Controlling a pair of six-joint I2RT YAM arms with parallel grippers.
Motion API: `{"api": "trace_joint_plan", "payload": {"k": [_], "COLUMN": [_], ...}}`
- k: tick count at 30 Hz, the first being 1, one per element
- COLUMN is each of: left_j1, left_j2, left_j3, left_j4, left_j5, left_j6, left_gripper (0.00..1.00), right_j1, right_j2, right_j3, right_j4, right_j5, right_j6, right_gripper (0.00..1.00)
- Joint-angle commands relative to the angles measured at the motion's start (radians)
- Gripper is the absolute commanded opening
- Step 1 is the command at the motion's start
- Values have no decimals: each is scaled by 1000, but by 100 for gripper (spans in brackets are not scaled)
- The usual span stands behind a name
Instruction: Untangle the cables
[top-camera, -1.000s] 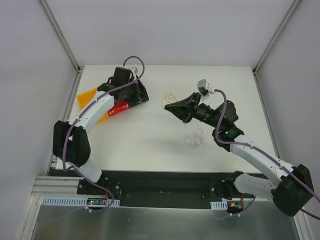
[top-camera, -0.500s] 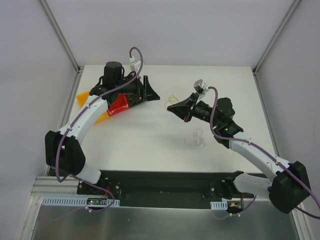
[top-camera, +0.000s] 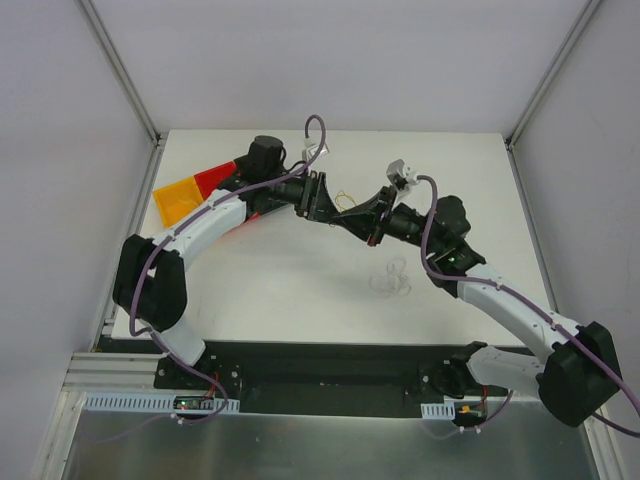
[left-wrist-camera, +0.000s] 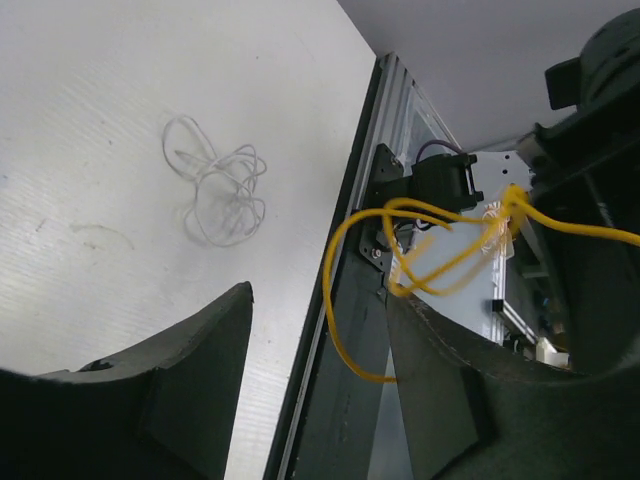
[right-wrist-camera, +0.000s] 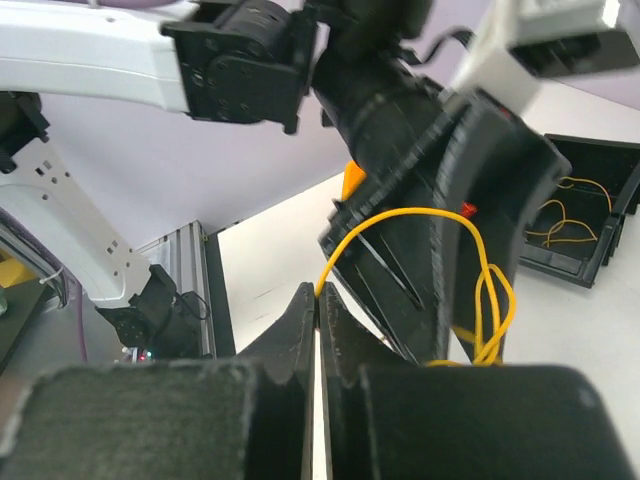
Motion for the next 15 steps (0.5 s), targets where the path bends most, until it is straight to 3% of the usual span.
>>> {"api": "trace_joint_plan", "payload": {"k": [1, 6, 7, 10, 13, 15], "left_j1": [-22, 2, 8, 13, 12, 10], "left_j2": [52, 27, 3, -66, -102, -103], "left_j3": [38, 83, 84, 63, 49, 50], "left_j4": [-30, -212, -243, -265, -265, -263], "left_j5": [32, -226, -306, -500, -560, -557], "left_j6": [21, 138, 159, 205, 212, 209], "left_gripper": [48, 4, 0, 0, 0, 0], "right_j1": [21, 38, 39, 47, 56, 61], "right_j2": [-26, -58, -67, -93, -92, -76], "right_j3": [3, 3, 2, -21, -66, -83], "right_j4": [91, 0, -23, -56, -12, 25], "right_j5": [-3, 71, 108, 272, 439, 472], "right_j6": [-12, -83, -103, -129, -111, -88], "right_gripper": [0, 1, 1, 2, 6, 6]}}
